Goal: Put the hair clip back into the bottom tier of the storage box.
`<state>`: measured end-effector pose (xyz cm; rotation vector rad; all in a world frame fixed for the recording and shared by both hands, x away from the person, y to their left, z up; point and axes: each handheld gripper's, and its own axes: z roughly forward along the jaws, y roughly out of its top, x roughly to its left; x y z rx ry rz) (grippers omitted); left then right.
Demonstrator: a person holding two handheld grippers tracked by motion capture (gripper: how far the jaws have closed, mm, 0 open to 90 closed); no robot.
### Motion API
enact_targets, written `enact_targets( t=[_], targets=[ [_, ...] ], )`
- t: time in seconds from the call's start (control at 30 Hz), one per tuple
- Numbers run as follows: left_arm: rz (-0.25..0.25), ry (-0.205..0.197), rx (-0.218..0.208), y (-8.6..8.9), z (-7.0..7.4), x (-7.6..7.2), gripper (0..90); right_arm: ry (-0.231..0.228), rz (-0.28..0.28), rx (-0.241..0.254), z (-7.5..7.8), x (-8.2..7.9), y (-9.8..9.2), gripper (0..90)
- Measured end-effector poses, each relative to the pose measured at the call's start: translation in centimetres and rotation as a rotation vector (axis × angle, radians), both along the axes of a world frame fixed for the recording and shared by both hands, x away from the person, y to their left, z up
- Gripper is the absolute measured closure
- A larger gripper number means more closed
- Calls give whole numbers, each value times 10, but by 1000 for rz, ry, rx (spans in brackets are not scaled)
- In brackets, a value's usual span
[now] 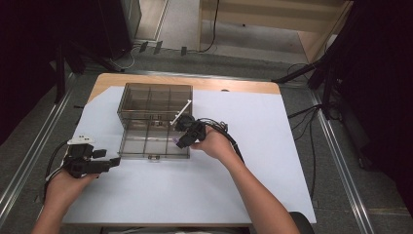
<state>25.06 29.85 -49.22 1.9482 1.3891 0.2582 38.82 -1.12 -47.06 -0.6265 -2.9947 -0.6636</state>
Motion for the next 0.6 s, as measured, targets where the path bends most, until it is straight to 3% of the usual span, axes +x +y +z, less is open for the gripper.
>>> enact_targets(
  t=[0.6],
  targets=[
    [12, -1, 7, 4, 0, -4, 309, 19, 12, -32, -12, 1, 6, 773]
  ],
)
